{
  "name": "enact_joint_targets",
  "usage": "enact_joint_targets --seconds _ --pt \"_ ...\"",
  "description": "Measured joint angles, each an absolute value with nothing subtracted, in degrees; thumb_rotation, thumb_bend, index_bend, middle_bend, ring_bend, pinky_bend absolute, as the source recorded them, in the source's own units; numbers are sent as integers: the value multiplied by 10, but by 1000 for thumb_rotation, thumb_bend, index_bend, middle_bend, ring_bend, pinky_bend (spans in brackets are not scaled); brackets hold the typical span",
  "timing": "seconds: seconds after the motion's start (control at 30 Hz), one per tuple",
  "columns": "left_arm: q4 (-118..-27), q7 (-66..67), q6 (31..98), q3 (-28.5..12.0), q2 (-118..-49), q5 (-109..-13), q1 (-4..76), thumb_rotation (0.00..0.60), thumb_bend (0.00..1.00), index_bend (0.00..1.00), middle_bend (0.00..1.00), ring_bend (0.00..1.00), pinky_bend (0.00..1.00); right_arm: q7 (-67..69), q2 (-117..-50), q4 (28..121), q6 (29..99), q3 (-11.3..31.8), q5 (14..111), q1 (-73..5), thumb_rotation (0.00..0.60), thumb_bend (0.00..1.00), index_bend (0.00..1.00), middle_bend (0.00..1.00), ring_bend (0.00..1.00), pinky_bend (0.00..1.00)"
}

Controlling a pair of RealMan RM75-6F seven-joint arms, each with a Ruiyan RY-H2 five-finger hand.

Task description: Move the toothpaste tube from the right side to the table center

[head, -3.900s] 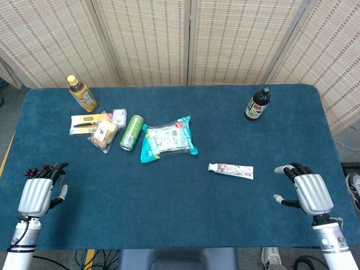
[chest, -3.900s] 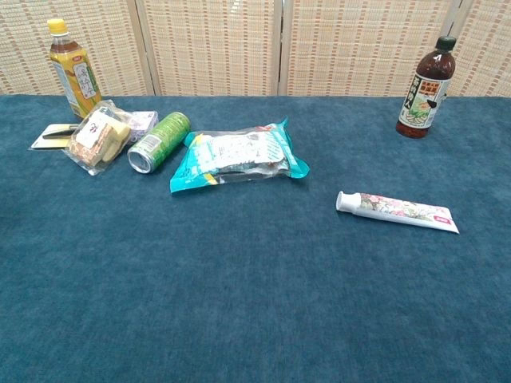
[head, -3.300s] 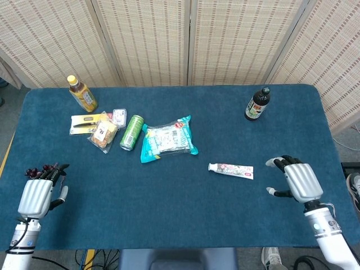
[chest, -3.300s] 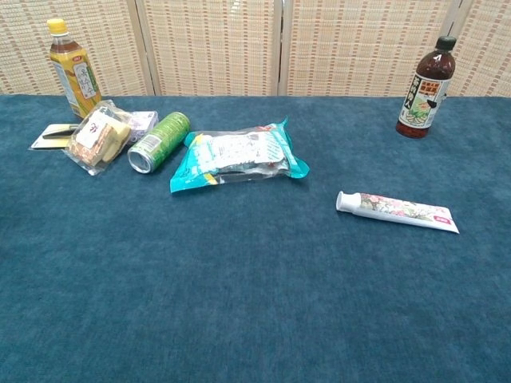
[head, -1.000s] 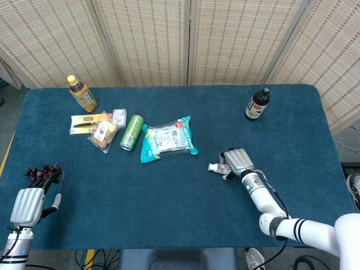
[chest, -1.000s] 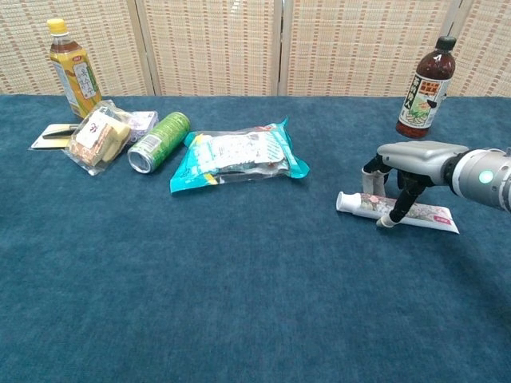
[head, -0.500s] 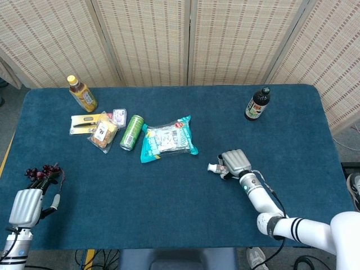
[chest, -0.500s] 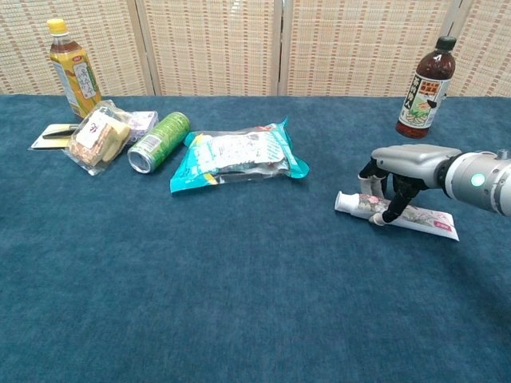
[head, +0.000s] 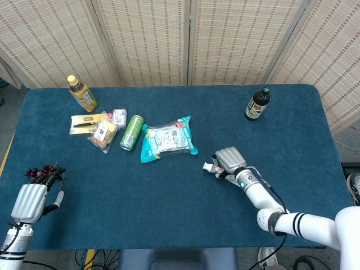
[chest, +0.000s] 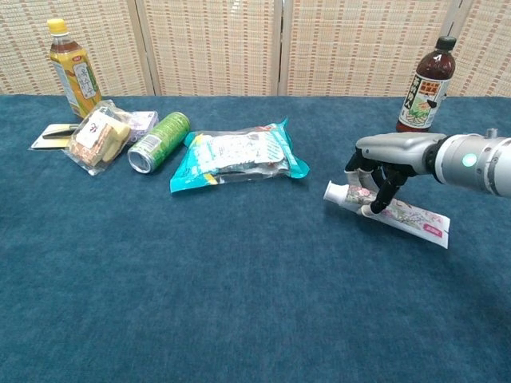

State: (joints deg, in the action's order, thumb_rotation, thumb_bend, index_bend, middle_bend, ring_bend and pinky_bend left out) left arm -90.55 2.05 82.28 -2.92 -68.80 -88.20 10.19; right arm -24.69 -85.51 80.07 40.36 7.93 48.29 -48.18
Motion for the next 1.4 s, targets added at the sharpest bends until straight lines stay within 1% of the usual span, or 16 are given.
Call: enact_joint_targets --seconds 0.1,0.3,0.47,0.63,0.77,0.93,1.03,1.13,1.23,1.4 --pt "-909 17 811 -32 -679 -890 115 600 392 189 357 335 386 -232 -834 819 380 85 477 -490 600 1000 813 736 623 573" --pt "-916 -2 773 -33 -658 -910 148 600 392 193 357 335 386 -181 -779 856 305 97 478 -508 600 1000 836 754 636 573" --pt "-919 -23 727 -33 -644 -929 188 600 392 193 357 336 385 -136 -740 887 238 104 509 -525 600 1000 848 764 638 573" --pt "-916 -45 673 -36 -637 -952 242 600 392 191 357 336 385 -109 -715 916 205 107 556 -543 600 1000 857 767 642 573" --pt "-911 -63 635 -36 -639 -973 284 600 392 188 357 336 385 -98 -703 933 195 107 588 -552 600 1000 863 771 646 573" --pt "-897 -97 595 -31 -653 -998 334 600 392 171 359 346 385 -95 -703 943 202 102 632 -561 600 1000 865 772 647 573" --pt "-888 -111 581 -27 -667 -1011 358 600 392 170 393 375 385 -97 -707 943 208 95 657 -566 600 1000 865 772 647 573" --pt "-880 -117 568 -22 -680 -1022 379 600 392 160 443 425 397 -99 -718 938 220 89 677 -573 600 1000 865 771 647 576" --pt "-876 -118 555 -17 -691 -1030 397 600 392 151 490 475 454 -98 -729 925 228 87 685 -581 600 1000 865 771 647 576" --pt "-874 -101 544 -14 -709 -1036 421 600 392 140 596 584 604 -93 -744 902 226 84 680 -600 600 1000 865 771 647 576"
